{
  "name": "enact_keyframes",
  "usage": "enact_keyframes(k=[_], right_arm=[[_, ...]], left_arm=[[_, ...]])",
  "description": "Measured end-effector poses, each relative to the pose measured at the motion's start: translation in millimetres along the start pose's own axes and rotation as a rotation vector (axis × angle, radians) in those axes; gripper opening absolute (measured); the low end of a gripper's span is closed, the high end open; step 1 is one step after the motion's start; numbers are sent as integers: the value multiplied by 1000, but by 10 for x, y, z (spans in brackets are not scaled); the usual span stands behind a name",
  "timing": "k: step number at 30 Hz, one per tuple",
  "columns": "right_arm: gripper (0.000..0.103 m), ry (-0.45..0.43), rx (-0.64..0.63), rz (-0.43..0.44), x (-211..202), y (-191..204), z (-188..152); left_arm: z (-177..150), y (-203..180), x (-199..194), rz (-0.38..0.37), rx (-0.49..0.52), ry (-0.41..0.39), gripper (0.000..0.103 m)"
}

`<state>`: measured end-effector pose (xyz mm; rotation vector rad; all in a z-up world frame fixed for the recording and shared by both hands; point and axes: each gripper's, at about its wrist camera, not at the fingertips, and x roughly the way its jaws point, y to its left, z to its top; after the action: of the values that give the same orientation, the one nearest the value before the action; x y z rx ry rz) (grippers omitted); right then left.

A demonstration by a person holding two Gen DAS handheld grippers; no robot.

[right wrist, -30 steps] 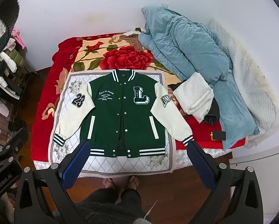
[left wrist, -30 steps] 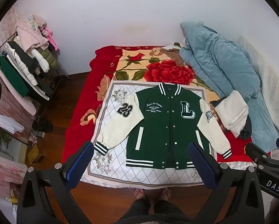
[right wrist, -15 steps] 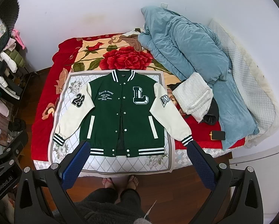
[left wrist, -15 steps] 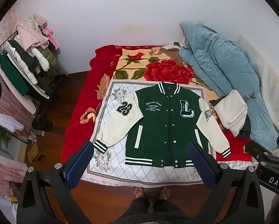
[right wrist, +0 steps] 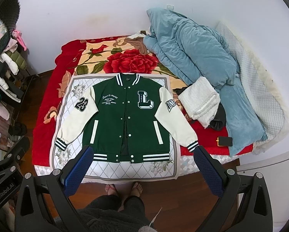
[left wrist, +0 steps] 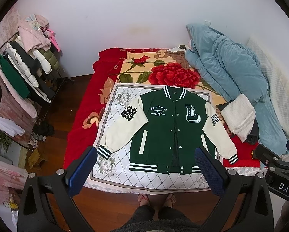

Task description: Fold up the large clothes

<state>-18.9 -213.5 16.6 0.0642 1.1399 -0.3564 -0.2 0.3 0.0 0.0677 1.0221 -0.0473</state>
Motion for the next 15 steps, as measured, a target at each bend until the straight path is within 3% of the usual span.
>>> enact_keyframes(k=[15], right_arm=[[103,2,-2,1,-71,-11,36]], left_arm=[[-49,-17,-55,0,-1,-3,103]])
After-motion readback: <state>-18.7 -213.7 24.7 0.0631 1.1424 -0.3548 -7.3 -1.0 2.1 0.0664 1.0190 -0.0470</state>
